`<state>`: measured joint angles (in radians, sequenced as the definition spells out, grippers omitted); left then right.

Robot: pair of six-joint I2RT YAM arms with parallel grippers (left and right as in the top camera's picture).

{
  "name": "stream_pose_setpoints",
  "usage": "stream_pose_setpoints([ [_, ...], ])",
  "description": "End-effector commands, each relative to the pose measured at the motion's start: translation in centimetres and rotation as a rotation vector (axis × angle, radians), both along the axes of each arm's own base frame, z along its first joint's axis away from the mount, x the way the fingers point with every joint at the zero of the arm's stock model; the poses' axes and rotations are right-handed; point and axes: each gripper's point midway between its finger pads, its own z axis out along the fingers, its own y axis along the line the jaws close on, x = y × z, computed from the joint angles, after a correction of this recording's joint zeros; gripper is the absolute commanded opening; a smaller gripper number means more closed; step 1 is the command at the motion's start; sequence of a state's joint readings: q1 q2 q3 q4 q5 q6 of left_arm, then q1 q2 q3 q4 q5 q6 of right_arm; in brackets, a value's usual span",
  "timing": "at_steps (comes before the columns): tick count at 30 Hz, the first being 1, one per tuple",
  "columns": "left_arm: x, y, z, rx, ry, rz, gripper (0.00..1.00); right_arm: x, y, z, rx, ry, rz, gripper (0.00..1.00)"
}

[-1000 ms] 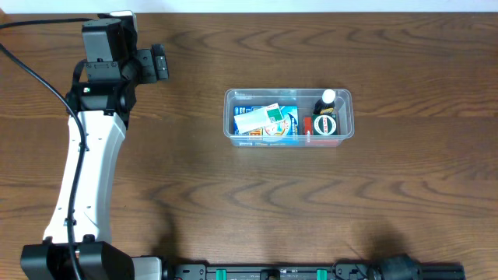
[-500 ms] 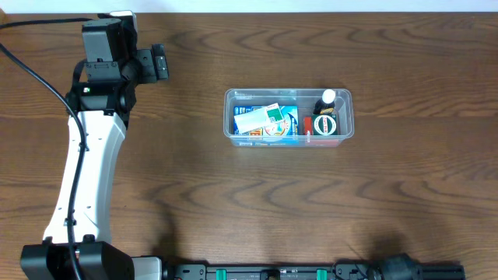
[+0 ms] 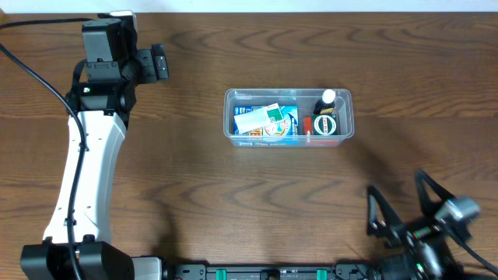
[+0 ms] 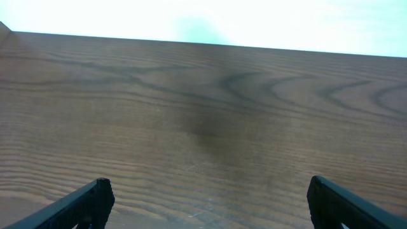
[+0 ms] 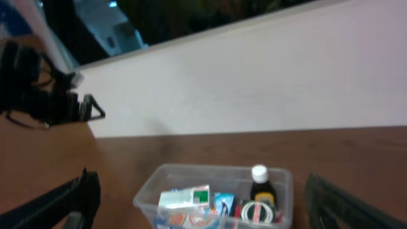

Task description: Pack container

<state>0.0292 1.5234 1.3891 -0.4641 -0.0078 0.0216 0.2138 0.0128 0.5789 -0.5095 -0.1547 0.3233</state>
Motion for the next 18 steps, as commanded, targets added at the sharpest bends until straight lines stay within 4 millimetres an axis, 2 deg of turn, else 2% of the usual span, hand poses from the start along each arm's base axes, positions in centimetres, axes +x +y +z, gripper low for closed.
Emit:
stream_pose_setpoints([
  [1,0.1,0.4,0.4,0.001,-0.011,0.023,0.98,1.0,1.9,-1.9,0.008,0.003,0.1,0.99],
  [3,0.1,0.4,0.5,0.0,-0.012,0.023,0.98,1.5,3.2,-2.5,0.011,-0.039,0.167,0.99],
  [7,0.1,0.4,0.5,0.0,-0.012,0.023,0.98,2.7,3.7,-3.9,0.046,-0.06,0.186,0.99],
  [13,0.1,0.4,0.4,0.0,-0.011,0.023,0.98,4.7,3.1,-8.0,0.088,0.027,0.123,0.99],
  [18,0.1,0.4,0.4,0.0,-0.011,0.023,0.98,5.3,3.0,-10.6,0.088,0.083,0.111,0.99],
])
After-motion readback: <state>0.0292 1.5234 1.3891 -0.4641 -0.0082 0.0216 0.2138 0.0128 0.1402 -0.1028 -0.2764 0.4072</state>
